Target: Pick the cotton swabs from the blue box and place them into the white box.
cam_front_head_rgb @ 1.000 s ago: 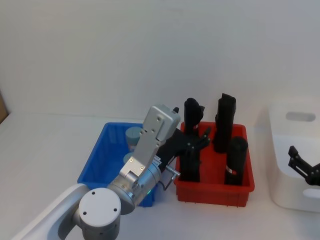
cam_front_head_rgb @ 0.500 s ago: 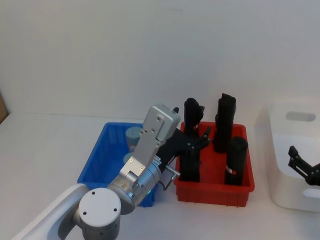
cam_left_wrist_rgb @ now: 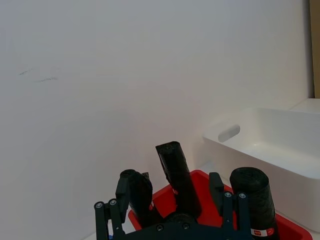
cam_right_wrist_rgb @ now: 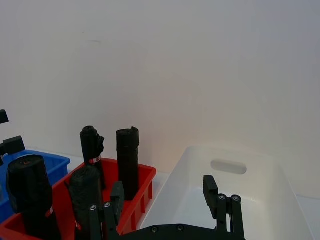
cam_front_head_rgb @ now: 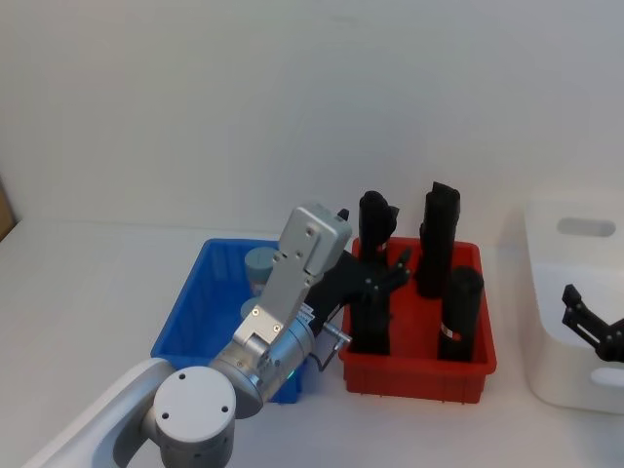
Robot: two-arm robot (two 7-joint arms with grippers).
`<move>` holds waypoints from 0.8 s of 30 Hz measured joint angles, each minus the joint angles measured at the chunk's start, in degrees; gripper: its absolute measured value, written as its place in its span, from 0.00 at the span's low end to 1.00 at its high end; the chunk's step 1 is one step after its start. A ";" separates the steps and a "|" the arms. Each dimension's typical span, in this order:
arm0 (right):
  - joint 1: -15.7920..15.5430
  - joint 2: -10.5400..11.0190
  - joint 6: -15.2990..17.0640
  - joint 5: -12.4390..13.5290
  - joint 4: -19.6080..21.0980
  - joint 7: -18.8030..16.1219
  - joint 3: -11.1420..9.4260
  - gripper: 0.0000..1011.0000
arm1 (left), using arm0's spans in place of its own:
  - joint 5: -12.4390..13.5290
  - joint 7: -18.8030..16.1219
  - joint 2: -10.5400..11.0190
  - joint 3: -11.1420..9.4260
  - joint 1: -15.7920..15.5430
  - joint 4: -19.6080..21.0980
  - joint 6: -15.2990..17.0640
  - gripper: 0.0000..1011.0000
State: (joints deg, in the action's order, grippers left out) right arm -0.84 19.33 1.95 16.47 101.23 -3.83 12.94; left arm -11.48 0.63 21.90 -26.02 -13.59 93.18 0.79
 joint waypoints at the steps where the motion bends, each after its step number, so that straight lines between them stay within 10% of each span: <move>1: 0.00 0.00 0.00 0.00 0.00 0.00 0.00 0.99 | 0.00 0.00 0.00 0.00 0.00 0.00 0.00 0.99; 24: 2.43 -0.66 2.06 -1.49 -1.67 -4.18 0.33 0.99 | 0.00 0.00 0.00 0.00 0.00 0.00 0.00 0.99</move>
State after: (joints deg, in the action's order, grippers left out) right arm 1.60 18.67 4.01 14.98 99.56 -8.00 13.27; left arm -11.48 0.63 21.89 -26.03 -13.59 93.17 0.79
